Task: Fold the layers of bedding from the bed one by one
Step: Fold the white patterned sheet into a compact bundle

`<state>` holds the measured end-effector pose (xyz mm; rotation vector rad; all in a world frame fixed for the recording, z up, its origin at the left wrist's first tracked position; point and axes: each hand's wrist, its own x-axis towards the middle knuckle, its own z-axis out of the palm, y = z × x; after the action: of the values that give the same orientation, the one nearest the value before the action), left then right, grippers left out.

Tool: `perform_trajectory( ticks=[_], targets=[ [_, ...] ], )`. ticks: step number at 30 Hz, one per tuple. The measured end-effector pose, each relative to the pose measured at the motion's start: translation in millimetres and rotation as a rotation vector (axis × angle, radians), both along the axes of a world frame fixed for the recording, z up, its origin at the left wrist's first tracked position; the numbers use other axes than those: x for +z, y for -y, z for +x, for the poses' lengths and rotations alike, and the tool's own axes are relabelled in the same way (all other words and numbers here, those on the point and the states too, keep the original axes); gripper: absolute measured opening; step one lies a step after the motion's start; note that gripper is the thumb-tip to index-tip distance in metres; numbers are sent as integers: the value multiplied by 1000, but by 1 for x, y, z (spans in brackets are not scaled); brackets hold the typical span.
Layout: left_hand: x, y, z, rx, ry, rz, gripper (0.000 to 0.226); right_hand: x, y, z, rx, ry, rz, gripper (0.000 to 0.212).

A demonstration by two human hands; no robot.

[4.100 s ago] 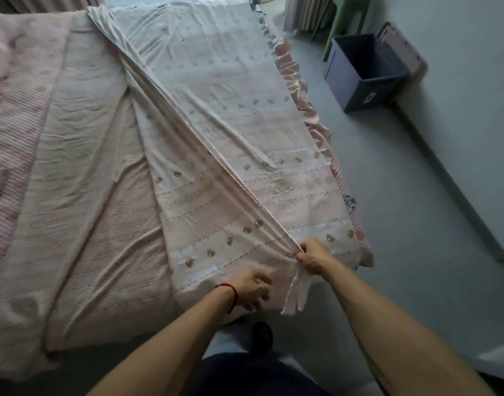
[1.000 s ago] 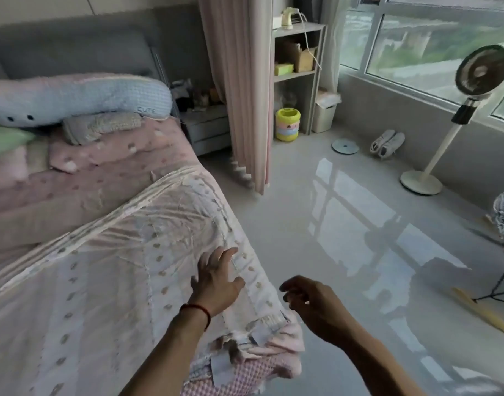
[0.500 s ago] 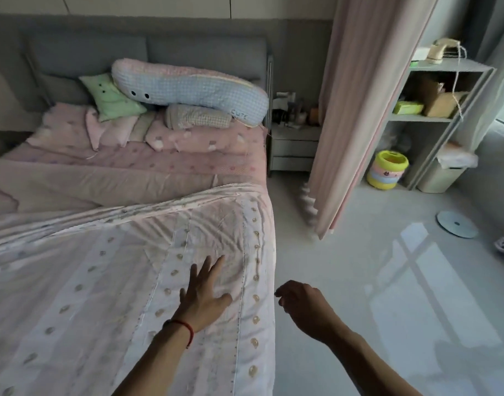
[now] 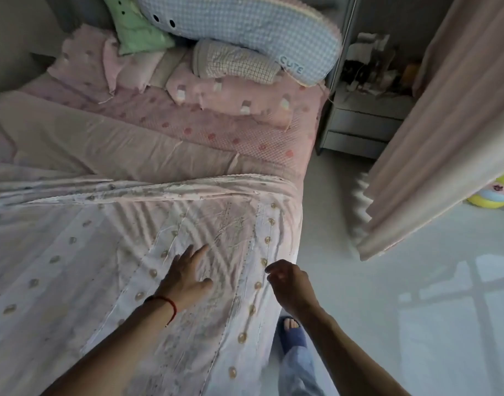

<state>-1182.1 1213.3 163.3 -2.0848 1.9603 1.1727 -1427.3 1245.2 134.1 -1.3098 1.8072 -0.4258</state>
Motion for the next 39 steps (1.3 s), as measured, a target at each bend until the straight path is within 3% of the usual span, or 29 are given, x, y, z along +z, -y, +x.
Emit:
perform_trajectory(
  ticks=[7, 11, 13, 16, 19, 22, 25, 31, 35, 39],
  targets=[
    [-112, 186, -96, 96, 166, 198, 82, -100, 206, -81, -34, 3, 57, 31],
    [-208, 282, -128, 297, 274, 314, 120, -173, 326, -104, -20, -81, -34, 32],
    [-234, 291, -137, 307, 375, 325, 136, -190, 368, -108, 27, -100, -158, 34],
    [-259, 290, -149, 327, 496, 320, 138, -222, 429, -107, 187, -133, -179, 42],
    [-258, 291, -153, 320, 505, 347, 139, -234, 452, -98, 324, -292, -77, 52],
    [-260, 293, -154, 352, 501, 372, 140, -231, 465, -104, 452, -293, -55, 36],
    [-262, 294, -155, 314, 538, 364, 141, -213, 487, -134, 335, -146, -54, 24],
    [-270, 293, -151, 331, 496, 347, 142, -215, 499, -190, 396, -269, -144, 19],
    [-270, 293, -152, 336, 481, 344, 140, -236, 485, -194, 390, -364, -152, 29],
    [-275, 292, -152, 362, 483, 339, 142, -240, 478, -198, 339, -256, -224, 20]
  ],
)
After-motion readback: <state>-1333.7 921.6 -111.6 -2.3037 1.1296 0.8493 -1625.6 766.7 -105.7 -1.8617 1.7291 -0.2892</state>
